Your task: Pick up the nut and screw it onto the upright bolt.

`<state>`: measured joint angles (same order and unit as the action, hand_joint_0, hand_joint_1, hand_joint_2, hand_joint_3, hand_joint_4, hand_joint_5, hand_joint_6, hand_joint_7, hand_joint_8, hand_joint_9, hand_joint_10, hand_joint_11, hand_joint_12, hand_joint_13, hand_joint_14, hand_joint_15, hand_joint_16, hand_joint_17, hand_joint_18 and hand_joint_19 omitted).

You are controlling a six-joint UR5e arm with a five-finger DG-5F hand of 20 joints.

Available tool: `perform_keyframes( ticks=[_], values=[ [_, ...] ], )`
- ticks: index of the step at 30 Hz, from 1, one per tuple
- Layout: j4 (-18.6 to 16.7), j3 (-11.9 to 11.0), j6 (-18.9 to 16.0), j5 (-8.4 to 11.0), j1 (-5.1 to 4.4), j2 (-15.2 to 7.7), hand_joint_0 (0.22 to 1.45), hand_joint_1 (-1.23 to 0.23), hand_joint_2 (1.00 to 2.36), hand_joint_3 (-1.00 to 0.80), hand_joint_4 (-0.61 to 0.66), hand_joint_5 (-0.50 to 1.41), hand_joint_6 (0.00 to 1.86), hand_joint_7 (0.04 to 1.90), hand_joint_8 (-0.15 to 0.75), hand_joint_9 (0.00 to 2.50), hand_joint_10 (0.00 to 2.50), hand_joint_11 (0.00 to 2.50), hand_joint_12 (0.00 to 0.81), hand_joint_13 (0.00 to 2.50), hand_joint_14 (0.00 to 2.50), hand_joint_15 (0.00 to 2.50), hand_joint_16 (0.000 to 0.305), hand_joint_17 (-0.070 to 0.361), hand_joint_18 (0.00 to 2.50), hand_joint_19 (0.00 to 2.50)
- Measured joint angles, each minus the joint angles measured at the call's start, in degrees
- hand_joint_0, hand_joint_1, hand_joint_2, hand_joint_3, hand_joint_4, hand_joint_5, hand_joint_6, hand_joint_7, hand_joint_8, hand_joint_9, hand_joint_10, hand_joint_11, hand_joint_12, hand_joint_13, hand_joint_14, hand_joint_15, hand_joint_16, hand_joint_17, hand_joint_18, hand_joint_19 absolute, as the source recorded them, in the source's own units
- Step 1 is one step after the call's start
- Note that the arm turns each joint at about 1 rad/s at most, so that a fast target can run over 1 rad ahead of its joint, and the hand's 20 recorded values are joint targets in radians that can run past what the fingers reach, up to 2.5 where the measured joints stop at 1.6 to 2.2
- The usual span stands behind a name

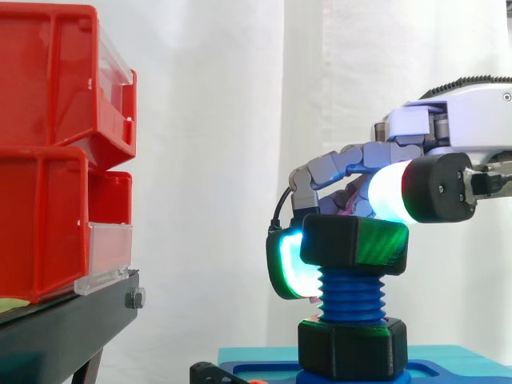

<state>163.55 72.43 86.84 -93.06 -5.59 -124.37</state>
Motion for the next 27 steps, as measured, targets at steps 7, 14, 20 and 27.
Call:
perform_keyframes(
  ticks=[7,14,20,27],
  values=[
    [-0.5,-0.5,0.0,-1.18,0.77,0.0,0.52,-0.1,1.0,-0.5,0.18,0.06,0.52,1.34,0.231,1.02,0.0,0.0,0.164,0.84,0.0,0.0,0.012,0.027,0.52,0.0],
    [-0.3,-2.3,0.2,-3.46,1.53,0.0,0.51,-0.07,1.0,-0.5,0.2,0.0,0.5,1.16,0.244,0.99,0.0,0.0,0.182,0.8,0.0,0.0,0.014,0.032,0.47,0.0],
    [0.9,-5.8,0.1,-7.35,2.12,0.0,0.5,-0.05,1.0,-0.5,0.23,-0.06,0.5,0.89,0.211,0.88,0.0,0.0,0.201,0.69,0.0,0.0,0.019,0.044,0.39,0.0],
    [1.4,-8.1,0.2,-8.52,1.6,0.0,0.51,-0.02,1.0,-0.5,0.2,-0.09,0.5,0.69,0.188,0.81,0.0,0.0,0.202,0.62,0.0,0.0,0.023,0.051,0.33,0.0]
  ],
)
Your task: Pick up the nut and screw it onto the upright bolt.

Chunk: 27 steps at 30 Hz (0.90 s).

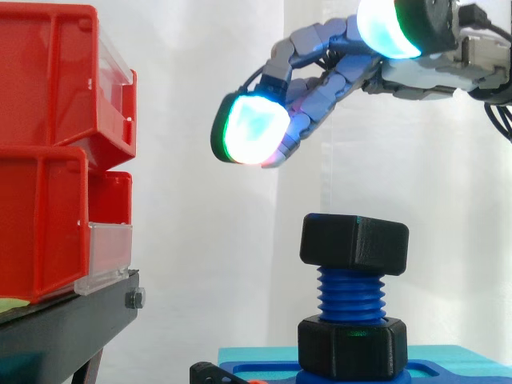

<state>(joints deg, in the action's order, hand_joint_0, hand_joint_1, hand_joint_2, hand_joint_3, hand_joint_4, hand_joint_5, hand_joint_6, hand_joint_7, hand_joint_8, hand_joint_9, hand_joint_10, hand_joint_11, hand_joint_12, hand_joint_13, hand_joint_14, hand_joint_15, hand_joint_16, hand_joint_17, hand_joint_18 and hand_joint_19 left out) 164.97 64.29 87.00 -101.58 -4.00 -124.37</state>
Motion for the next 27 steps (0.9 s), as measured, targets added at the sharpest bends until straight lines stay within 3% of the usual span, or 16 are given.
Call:
perform_keyframes(
  ticks=[7,14,21,27],
  values=[
    [-0.2,0.2,0.0,1.48,-1.84,-0.1,0.51,-0.02,1.0,-0.5,0.2,-0.09,0.5,0.69,0.188,0.76,0.0,0.0,0.213,0.58,0.0,0.0,0.024,0.054,0.29,0.0],
    [-1.8,3.4,-0.4,3.44,-3.42,-0.2,0.51,-0.02,1.0,-0.5,0.2,-0.08,0.5,0.74,0.195,0.75,0.0,0.0,0.218,0.57,0.0,0.0,0.024,0.054,0.28,0.0],
    [-2.5,3.8,-0.6,3.86,-3.79,-0.3,0.51,-0.04,1.0,-0.5,0.22,-0.07,0.5,0.82,0.207,0.78,0.0,0.0,0.219,0.58,0.0,0.0,0.022,0.049,0.28,0.0],
    [-0.9,3.8,-0.4,3.82,-3.59,-0.3,0.51,-0.05,1.0,-0.5,0.24,-0.06,0.5,0.86,0.215,0.8,0.0,0.0,0.214,0.58,0.0,0.0,0.02,0.045,0.25,0.0]
  ],
)
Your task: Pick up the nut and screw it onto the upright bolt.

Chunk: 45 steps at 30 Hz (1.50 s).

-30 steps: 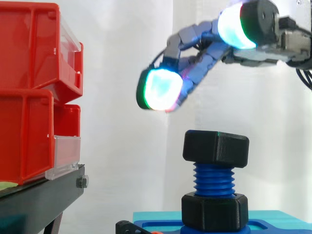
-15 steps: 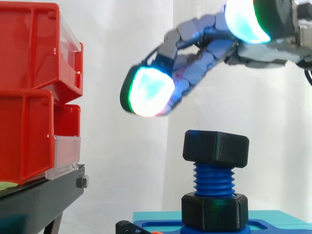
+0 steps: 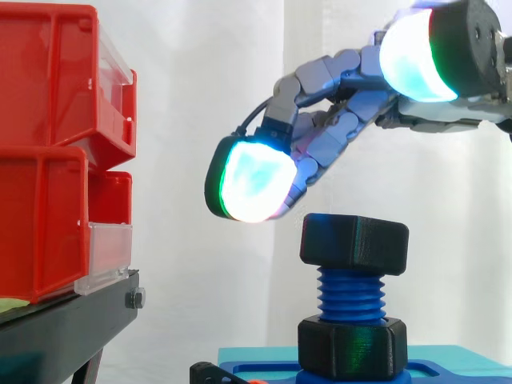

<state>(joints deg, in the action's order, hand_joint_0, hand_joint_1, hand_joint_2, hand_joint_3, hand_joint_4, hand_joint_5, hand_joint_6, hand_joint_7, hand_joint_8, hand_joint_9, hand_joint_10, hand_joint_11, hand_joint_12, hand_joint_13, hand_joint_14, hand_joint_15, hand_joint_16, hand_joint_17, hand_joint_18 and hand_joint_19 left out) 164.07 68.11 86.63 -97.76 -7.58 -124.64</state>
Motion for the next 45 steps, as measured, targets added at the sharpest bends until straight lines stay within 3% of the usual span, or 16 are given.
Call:
perform_keyframes(
  ticks=[5,10,22,29,32,36,42,45],
  values=[
    [1.0,0.0,0.2,-0.05,0.22,0.0,0.51,-0.05,1.0,-0.5,0.25,-0.05,0.5,0.89,0.213,0.81,0.0,0.0,0.218,0.56,0.0,0.0,0.02,0.046,0.24,0.0],
    [1.6,0.0,0.3,-0.06,0.58,0.0,0.52,-0.07,1.0,-0.5,0.21,0.0,0.5,1.05,0.211,0.91,0.0,0.0,0.204,0.62,0.0,0.0,0.018,0.041,0.29,0.0],
    [3.6,0.0,0.4,-0.1,2.29,0.0,0.53,-0.13,1.0,-0.5,0.14,0.06,0.5,1.38,0.236,1.22,0.0,0.0,0.15,0.84,0.0,0.0,0.012,0.026,0.53,0.0],
    [3.6,0.0,0.5,-0.23,3.59,0.0,0.52,-0.15,1.0,-0.5,0.06,0.06,0.63,1.16,0.2,1.5,0.0,0.07,0.109,1.02,0.0,0.0,0.005,0.011,0.71,0.04],
    [3.5,0.0,0.6,-0.29,4.13,0.0,0.52,-0.15,1.0,-0.5,0.06,0.06,0.63,1.17,0.205,1.51,0.0,0.09,0.109,1.04,0.0,0.0,0.005,0.012,0.74,0.06],
    [3.6,0.0,0.6,-0.44,4.74,0.0,0.51,-0.13,1.0,-0.5,0.15,0.05,0.5,1.35,0.237,1.43,0.0,0.11,0.141,0.96,0.0,0.0,0.009,0.021,0.64,0.02],
    [3.1,0.0,0.5,-0.97,5.28,0.0,0.51,-0.11,1.0,-0.5,0.22,-0.02,0.5,1.12,0.228,1.19,0.0,0.06,0.173,0.85,0.0,0.0,0.015,0.034,0.57,0.04],
    [2.1,0.0,0.5,-1.46,5.35,0.0,0.5,-0.1,1.0,-0.5,0.24,-0.06,0.5,0.91,0.219,1.1,0.0,0.01,0.187,0.8,0.0,0.0,0.019,0.043,0.53,0.06]
  ],
)
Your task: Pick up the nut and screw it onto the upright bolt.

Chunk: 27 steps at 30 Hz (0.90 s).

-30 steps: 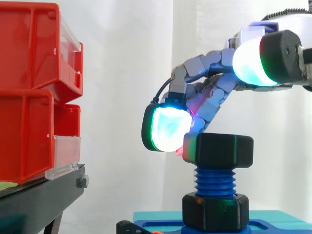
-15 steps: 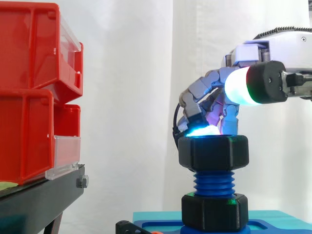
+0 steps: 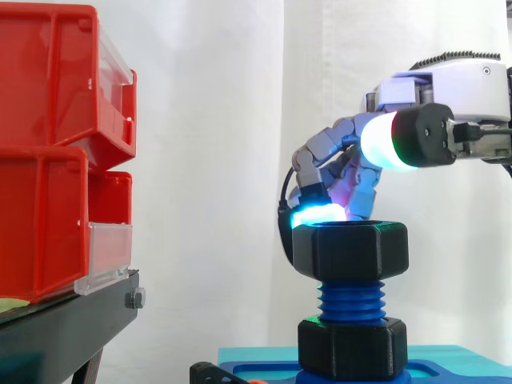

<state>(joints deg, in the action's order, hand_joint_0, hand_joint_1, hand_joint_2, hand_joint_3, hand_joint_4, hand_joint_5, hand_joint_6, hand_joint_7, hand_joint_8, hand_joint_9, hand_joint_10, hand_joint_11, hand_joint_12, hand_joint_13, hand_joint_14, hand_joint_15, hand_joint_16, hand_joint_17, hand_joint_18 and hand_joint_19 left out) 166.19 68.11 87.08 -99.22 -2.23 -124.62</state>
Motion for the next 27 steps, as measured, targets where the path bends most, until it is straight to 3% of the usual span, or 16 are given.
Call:
perform_keyframes(
  ticks=[5,11,27],
  values=[
    [-1.9,-0.3,-0.1,-1.1,-0.19,0.0,0.49,-0.09,1.0,-0.5,0.21,-0.08,0.5,0.76,0.211,1.02,0.0,0.0,0.188,0.74,0.0,0.0,0.022,0.05,0.49,0.09],
    [-3.0,-0.5,-0.1,-1.32,-0.89,0.0,0.49,-0.08,1.0,-0.5,0.2,-0.09,0.5,0.71,0.185,0.94,0.0,0.0,0.189,0.66,0.0,0.0,0.026,0.058,0.43,0.1],
    [-4.3,-0.5,-0.5,2.1,-5.09,-0.4,0.49,-0.08,1.0,-0.5,0.22,-0.08,0.5,0.8,0.199,0.9,0.0,0.0,0.207,0.62,0.0,0.0,0.027,0.061,0.39,0.1]
  ],
)
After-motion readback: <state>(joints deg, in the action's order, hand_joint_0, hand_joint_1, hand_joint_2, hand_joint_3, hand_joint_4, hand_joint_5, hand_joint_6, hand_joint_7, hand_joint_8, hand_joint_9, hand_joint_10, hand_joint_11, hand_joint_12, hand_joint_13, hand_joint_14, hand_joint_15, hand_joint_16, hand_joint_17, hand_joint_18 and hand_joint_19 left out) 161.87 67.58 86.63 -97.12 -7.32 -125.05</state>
